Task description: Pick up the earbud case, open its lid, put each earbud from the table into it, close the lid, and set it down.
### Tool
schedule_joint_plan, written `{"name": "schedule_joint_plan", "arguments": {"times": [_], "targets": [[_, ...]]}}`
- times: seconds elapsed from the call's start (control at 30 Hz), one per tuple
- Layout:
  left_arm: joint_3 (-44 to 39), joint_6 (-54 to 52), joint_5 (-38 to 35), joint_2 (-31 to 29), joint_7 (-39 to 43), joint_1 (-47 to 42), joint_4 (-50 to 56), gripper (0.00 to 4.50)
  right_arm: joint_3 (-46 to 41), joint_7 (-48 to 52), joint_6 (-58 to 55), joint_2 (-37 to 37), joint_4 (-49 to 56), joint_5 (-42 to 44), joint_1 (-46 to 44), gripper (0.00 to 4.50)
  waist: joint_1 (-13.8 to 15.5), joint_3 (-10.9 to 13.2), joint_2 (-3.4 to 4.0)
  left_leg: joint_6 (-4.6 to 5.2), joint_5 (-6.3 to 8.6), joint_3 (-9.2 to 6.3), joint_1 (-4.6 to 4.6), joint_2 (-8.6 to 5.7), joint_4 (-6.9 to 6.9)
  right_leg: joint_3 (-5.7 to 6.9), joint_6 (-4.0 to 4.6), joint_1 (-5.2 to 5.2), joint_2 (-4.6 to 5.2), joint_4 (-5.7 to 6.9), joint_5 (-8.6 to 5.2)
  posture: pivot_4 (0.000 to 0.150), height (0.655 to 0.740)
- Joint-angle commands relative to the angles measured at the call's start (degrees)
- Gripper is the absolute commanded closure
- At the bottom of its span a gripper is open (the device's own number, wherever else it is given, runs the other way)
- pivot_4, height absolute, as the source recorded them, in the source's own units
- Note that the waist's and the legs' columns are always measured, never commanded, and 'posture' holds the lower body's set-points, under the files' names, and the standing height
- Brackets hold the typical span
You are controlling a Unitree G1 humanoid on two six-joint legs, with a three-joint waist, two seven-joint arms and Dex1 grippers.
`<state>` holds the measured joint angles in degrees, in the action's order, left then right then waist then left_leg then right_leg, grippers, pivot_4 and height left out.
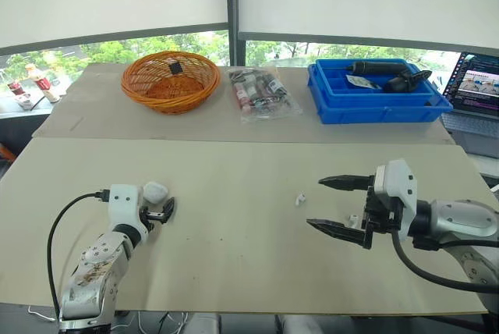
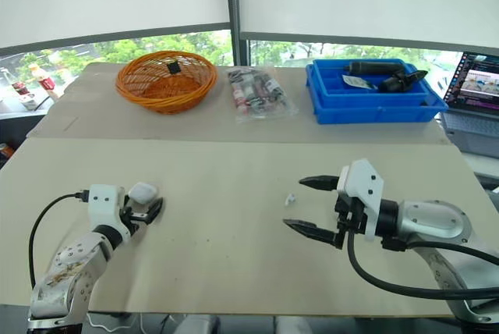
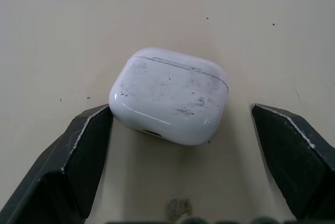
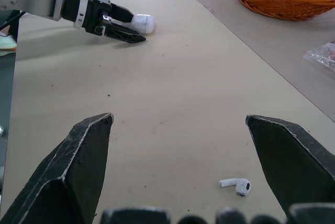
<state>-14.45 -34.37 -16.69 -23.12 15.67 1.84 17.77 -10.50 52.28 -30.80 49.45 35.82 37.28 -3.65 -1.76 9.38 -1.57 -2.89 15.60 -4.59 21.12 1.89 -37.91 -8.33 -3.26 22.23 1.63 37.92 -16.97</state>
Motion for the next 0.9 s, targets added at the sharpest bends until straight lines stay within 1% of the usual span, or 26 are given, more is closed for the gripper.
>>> {"name": "schedule_joint_plan", "arguments": {"times": [0.03, 0.13, 0.37, 0.57, 0.83, 0.9], "targets": [[-1.05, 1.46, -0.21, -3.56, 4.02, 0.24, -1.12, 0.05, -0.83, 0.04, 0.34, 0.23, 1.43, 0.71, -0.39, 0.0, -0.05, 0.0, 0.0, 0.0, 0.0, 0.0, 0.0, 0.0, 0.0, 0.0, 0.0, 0.0, 0.0, 0.01, 0.0, 0.15, 0.7329], [-1.46, 3.66, -0.64, -7.52, 8.98, 0.43, -4.1, 0.05, -0.83, -0.05, 0.15, 0.21, 1.77, 0.97, -0.3, 0.0, -0.23, 0.0, 0.0, 0.0, 0.0, 0.0, 0.0, 0.0, 0.0, 0.01, 0.0, 0.0, 0.0, 0.0, 0.0, 0.15, 0.7329], [-0.32, 4.07, -2.07, -12.43, 16.12, -3.9, -10.13, 0.05, -0.39, 0.02, -0.52, 0.57, 3.05, 1.71, -0.77, 0.0, -0.48, 0.0, 0.01, 0.0, 0.0, -0.01, 0.01, 0.0, 0.0, 0.05, 0.0, 0.01, 0.0, -0.01, 0.0, 0.15, 0.7329], [1.78, 0.64, -2.46, -15.22, 20.69, -6.76, -13.13, 0.05, -0.04, 0.0, -2.2, 1.25, 4.78, 2.8, -2.43, 0.0, -0.58, 0.01, 0.02, 0.0, 0.0, -0.02, 0.02, 0.0, 0.0, 0.05, 0.0, 0.02, 0.01, -0.01, -0.01, 0.15, 0.7329], [4.84, -2.17, -1.92, -16.23, 23.39, -7.77, -13.53, 0.05, 1.04, -0.49, -3.42, 1.79, 6.01, 3.37, -4.06, 0.0, -0.34, 0.0, 0.03, 0.0, 0.0, -0.03, 0.02, -0.02, 0.0, 0.06, -0.01, 0.01, 0.04, -0.01, -0.01, 0.15, 0.7329], [5.14, -2.43, -1.84, -16.42, 23.86, -7.97, -13.87, 0.56, 1.21, -0.79, -3.74, 1.7, 6.43, 3.45, -4.23, 0.0, -0.34, 0.0, 0.03, 0.0, 0.0, -0.03, 0.01, -0.01, 0.0, 0.07, -0.01, 0.01, 0.04, -0.01, -0.01, 0.15, 0.7329]]}}
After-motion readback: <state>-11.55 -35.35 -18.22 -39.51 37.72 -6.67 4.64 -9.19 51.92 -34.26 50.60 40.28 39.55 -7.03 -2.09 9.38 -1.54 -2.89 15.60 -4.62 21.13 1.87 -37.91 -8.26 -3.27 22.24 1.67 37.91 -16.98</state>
